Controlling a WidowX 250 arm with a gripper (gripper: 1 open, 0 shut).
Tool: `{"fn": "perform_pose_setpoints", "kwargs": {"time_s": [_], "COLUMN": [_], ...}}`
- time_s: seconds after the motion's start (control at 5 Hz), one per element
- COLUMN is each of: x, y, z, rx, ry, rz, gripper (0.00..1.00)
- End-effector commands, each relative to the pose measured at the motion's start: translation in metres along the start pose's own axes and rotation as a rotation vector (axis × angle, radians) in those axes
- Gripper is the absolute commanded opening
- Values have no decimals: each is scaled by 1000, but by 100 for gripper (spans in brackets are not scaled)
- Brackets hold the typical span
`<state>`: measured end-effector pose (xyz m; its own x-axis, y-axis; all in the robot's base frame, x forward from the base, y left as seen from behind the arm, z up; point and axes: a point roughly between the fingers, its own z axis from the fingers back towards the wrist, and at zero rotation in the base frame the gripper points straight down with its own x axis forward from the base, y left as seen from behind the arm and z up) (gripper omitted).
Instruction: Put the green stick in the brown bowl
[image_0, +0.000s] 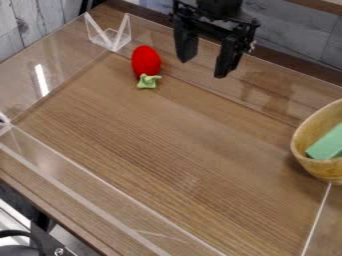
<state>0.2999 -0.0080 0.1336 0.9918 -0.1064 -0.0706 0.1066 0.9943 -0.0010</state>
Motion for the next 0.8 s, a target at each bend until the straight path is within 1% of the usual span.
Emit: {"fn": "perform_pose_setpoints", "kwargs": {"time_s": [0.0, 0.2, 0.4, 0.6], "x": [17, 9, -4, -5], "y": [24, 29, 19, 12], "z": [20, 21, 17, 17], "rx": [18, 15, 16, 6], "ry": [-63, -49, -37, -49], "rz": [45, 51, 4, -2], "gripper": [100, 100, 100, 100]}}
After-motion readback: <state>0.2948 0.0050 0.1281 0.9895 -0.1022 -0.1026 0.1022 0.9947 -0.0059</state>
